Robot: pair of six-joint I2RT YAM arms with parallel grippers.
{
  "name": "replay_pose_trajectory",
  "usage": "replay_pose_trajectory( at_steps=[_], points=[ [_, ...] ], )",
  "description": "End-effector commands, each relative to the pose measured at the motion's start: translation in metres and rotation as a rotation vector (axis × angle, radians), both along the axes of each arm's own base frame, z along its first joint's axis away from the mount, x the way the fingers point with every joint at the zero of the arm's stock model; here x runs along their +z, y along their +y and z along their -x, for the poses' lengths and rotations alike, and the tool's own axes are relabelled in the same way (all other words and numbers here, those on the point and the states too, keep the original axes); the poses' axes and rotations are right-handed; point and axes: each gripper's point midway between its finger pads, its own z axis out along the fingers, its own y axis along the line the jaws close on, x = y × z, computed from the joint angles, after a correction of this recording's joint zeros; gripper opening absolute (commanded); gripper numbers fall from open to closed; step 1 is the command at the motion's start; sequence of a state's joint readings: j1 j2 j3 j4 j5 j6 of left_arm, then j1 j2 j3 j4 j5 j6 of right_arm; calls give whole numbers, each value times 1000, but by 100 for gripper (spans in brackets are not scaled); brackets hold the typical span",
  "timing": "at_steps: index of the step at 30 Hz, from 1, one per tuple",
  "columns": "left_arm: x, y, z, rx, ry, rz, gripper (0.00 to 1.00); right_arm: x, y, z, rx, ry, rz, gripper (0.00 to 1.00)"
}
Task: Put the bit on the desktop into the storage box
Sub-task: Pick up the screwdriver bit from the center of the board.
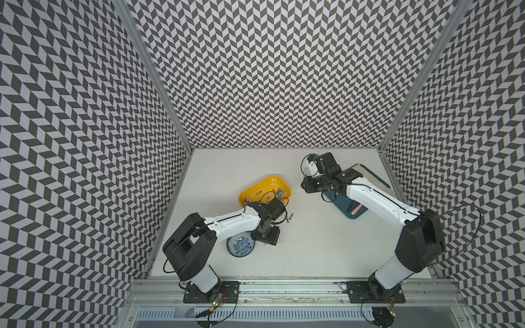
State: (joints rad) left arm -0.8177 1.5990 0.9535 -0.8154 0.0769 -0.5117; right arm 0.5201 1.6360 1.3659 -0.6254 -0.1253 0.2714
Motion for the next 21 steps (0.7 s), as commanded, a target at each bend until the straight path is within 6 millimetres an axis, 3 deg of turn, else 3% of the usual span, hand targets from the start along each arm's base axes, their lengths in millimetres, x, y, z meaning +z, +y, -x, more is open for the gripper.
replay_pose_trajectory(
  at_steps=[1,21],
  points=[
    [6,-6,4,1,-13,29,62,23,-1,-3,-4,-60,-29,34],
    [-5,-15,32,-38,-11,-17,59,20,-8,6,-7,-56,-28,34]
  ],
)
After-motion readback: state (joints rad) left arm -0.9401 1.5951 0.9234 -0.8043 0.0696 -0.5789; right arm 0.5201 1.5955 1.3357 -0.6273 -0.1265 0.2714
